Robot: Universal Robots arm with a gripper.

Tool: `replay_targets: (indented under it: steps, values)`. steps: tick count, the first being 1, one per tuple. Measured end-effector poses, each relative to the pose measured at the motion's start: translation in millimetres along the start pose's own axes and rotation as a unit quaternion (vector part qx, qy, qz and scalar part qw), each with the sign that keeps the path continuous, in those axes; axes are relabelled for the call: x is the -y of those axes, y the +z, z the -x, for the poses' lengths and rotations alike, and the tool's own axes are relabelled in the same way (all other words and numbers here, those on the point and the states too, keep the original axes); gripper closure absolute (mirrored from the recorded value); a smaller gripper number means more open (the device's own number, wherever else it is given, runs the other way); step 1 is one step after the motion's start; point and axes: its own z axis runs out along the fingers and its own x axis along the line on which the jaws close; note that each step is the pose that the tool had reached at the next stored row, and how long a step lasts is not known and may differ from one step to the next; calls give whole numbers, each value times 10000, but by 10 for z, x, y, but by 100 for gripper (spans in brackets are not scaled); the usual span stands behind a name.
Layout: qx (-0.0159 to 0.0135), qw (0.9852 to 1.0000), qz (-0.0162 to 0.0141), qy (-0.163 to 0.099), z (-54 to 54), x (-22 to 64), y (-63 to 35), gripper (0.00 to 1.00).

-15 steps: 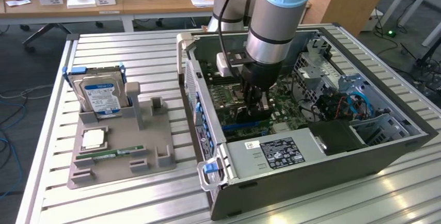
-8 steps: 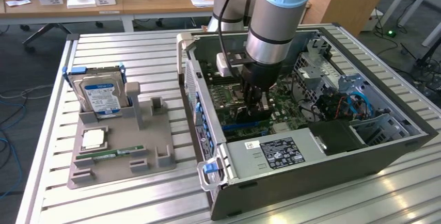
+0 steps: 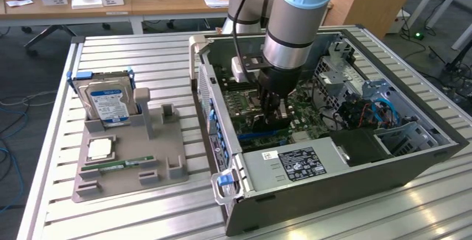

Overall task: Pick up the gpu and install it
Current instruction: 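Insert the gpu into the slot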

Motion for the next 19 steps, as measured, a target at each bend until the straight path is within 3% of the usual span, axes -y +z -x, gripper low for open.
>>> replay_targets:
  steps: [19]
  values:
    - [-2, 10000, -1, 89, -1, -1, 32, 73]
